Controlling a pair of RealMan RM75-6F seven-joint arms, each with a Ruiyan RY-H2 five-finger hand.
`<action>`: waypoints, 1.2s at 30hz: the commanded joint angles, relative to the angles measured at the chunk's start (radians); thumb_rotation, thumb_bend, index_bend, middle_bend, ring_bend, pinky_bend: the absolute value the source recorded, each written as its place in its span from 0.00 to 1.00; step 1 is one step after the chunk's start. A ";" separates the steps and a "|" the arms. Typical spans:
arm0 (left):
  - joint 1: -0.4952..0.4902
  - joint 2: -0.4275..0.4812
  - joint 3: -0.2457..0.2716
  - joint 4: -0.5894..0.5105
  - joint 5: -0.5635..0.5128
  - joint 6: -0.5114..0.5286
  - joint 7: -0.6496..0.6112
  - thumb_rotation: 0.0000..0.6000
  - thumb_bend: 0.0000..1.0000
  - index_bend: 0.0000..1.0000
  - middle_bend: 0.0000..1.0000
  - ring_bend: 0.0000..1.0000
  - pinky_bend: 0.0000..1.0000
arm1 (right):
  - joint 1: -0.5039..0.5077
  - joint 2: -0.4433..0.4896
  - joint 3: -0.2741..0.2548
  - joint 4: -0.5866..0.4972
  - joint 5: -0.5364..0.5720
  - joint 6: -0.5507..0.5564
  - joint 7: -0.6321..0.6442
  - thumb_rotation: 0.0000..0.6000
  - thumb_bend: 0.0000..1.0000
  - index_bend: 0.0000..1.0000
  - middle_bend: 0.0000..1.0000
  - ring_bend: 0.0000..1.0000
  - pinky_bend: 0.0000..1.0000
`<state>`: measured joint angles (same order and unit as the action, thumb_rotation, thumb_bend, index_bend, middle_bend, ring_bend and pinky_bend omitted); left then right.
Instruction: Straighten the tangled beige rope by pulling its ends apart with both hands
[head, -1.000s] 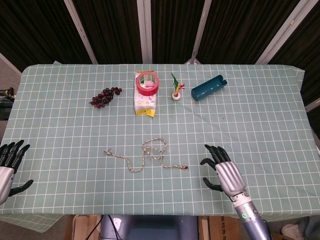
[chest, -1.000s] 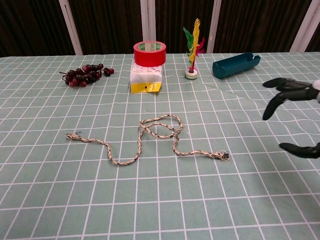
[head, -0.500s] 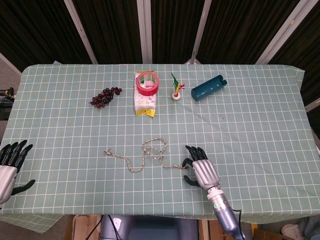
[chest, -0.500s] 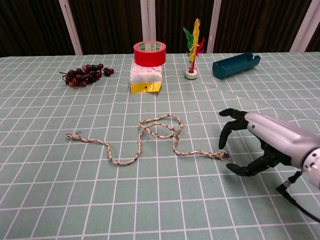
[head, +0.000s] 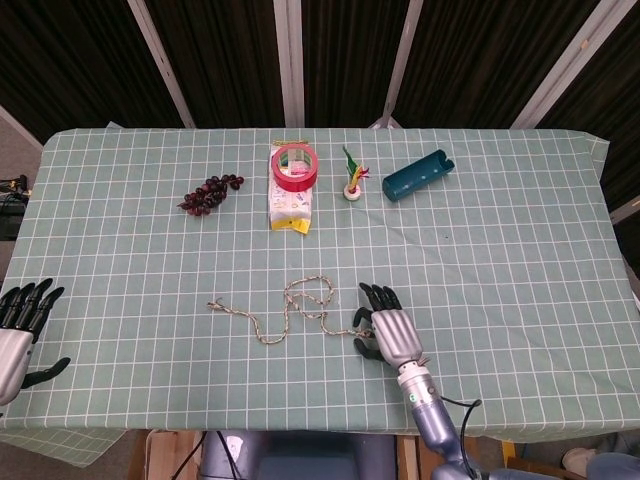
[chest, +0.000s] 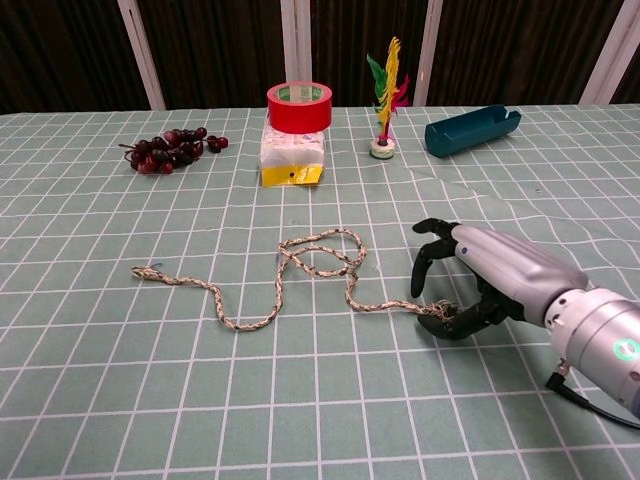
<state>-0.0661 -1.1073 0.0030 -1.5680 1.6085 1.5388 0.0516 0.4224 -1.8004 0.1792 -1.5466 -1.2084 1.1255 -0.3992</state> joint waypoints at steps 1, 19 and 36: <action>-0.001 0.000 0.000 0.001 -0.001 -0.001 -0.001 1.00 0.06 0.03 0.00 0.00 0.00 | 0.003 -0.007 -0.002 0.007 0.006 0.000 0.001 1.00 0.41 0.52 0.10 0.00 0.00; -0.002 0.001 0.002 0.000 -0.001 -0.002 -0.006 1.00 0.06 0.03 0.00 0.00 0.00 | 0.010 -0.017 -0.019 0.013 0.018 0.020 0.002 1.00 0.46 0.63 0.12 0.00 0.00; -0.184 -0.023 -0.073 -0.216 -0.011 -0.222 0.236 1.00 0.29 0.31 0.00 0.00 0.00 | -0.003 0.032 -0.034 -0.083 0.024 0.049 0.000 1.00 0.46 0.64 0.13 0.00 0.00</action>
<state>-0.2001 -1.1110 -0.0405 -1.7344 1.6189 1.3758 0.2266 0.4203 -1.7711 0.1463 -1.6265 -1.1853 1.1730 -0.3976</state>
